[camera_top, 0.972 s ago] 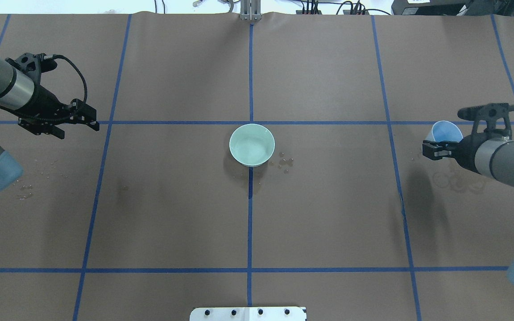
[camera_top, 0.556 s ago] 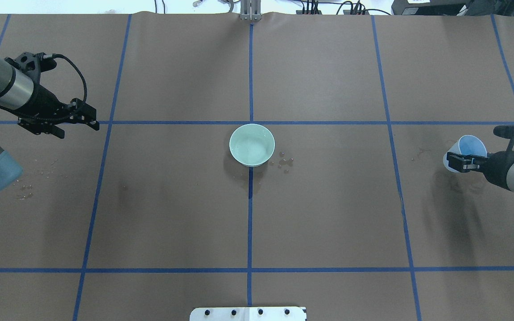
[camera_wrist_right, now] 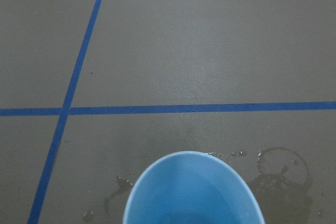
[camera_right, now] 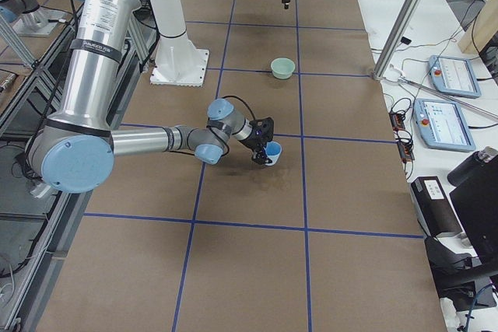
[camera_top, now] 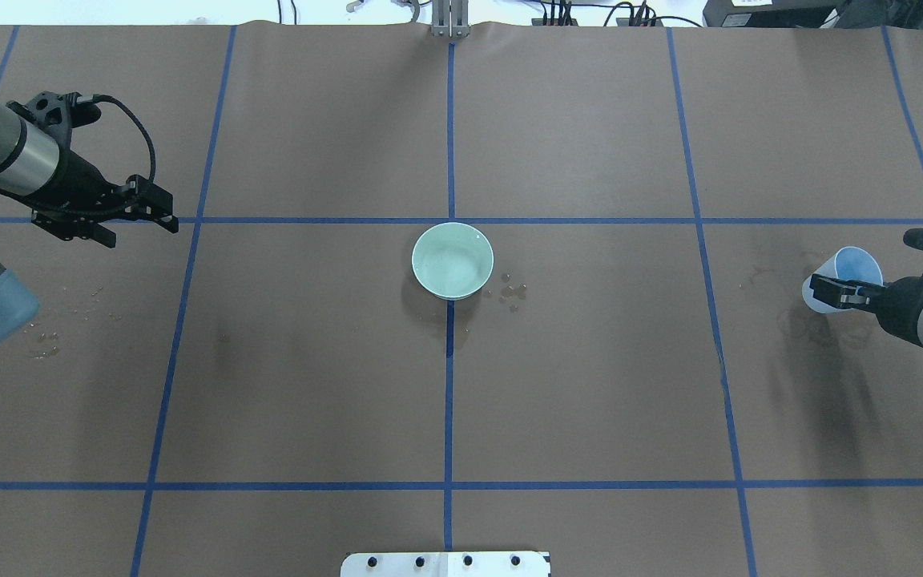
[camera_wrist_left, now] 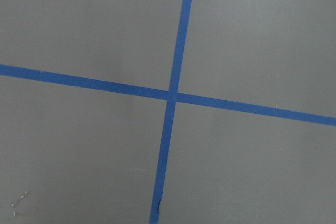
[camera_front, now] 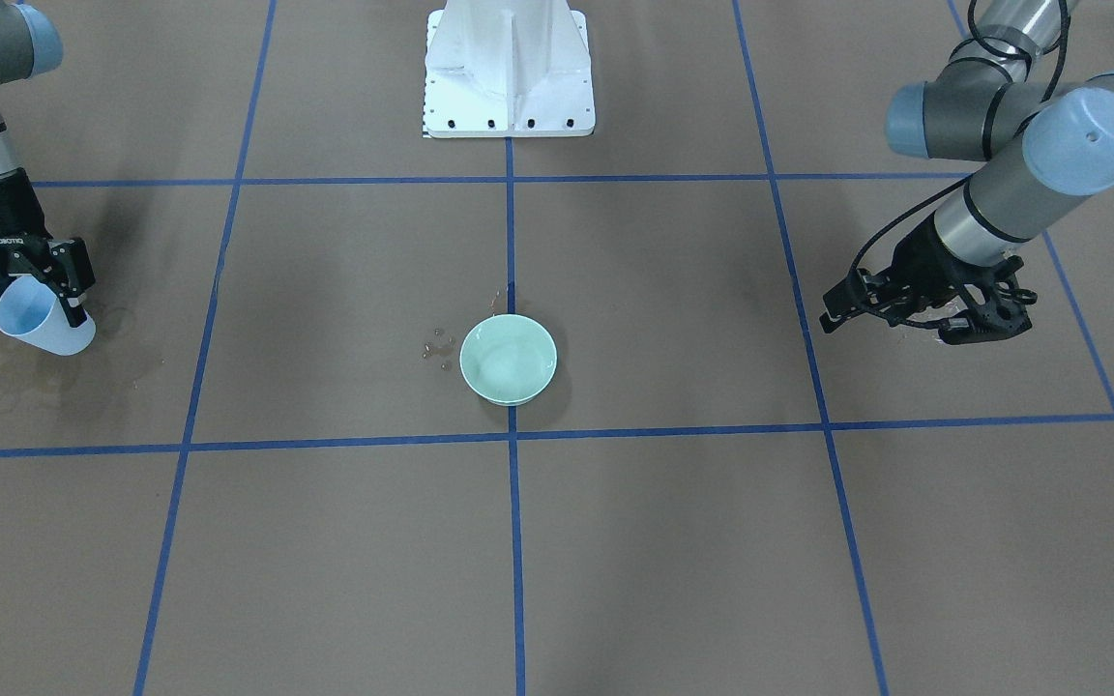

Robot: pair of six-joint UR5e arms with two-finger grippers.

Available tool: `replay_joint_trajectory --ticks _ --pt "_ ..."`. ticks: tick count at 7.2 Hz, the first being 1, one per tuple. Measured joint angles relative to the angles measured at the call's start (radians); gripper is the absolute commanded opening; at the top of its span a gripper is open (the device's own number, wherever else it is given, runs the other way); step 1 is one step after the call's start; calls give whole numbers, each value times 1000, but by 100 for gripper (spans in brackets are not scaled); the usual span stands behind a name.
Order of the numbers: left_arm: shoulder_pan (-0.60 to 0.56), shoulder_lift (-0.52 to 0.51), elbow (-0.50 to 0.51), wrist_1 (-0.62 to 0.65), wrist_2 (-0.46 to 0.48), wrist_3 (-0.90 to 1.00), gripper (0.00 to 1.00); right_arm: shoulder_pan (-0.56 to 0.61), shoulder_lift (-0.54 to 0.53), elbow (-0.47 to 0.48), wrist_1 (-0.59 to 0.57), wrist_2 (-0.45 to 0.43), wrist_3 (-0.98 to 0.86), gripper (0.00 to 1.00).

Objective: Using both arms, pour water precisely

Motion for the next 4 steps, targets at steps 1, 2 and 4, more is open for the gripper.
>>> replay_joint_trajectory --ticks 1,2,4 --pt "-1 1 -2 1 0 0 99 -6 2 -3 -1 -1 1 2" --pt "-1 5 -5 1 0 1 99 -15 4 -7 -2 -1 2 10" --pt "-2 11 -10 2 0 1 99 -29 7 -16 -3 1 2 25"
